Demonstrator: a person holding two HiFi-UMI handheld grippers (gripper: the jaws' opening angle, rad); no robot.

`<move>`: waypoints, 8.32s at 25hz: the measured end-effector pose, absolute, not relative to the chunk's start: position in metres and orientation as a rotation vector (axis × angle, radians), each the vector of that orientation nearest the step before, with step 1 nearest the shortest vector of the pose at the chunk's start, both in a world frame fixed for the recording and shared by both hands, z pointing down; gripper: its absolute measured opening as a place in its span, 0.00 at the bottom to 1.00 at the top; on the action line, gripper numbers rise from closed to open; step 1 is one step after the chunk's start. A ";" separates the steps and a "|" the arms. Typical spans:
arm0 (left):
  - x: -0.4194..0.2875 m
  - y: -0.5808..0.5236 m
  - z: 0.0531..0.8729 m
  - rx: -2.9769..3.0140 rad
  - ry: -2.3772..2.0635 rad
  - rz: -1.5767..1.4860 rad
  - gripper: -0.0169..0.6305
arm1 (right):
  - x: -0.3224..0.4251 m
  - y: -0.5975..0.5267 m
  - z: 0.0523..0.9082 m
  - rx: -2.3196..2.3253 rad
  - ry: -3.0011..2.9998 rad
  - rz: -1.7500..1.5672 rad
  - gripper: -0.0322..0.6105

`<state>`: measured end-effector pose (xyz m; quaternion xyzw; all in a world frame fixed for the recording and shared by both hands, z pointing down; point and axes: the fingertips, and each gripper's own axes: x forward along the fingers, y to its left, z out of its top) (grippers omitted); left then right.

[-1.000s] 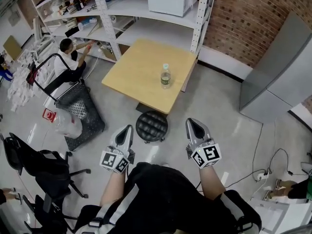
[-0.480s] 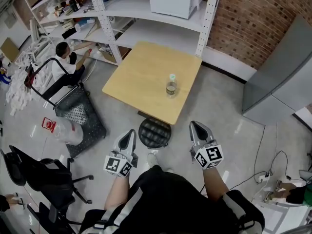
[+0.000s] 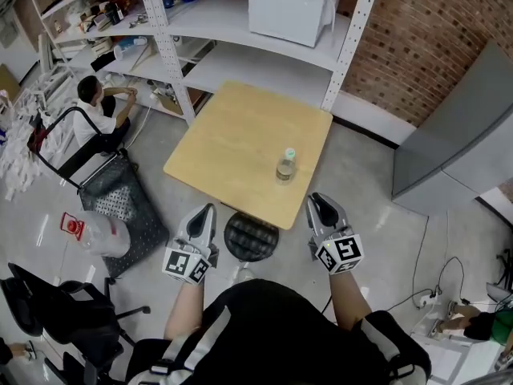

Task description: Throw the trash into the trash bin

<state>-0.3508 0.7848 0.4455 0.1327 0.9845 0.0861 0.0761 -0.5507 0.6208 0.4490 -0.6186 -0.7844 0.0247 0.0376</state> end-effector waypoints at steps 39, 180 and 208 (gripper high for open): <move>-0.423 0.826 0.468 0.835 2.974 0.359 0.03 | -0.638 0.777 0.635 -2.001 -1.843 -0.341 0.75; 0.186 -0.197 0.487 2.882 0.014 -0.149 0.03 | 0.295 0.009 0.498 -2.734 1.642 -0.285 0.57; 0.139 -0.333 0.469 2.813 -0.947 -0.103 0.03 | 0.356 -0.253 0.534 -2.016 2.439 -0.365 0.57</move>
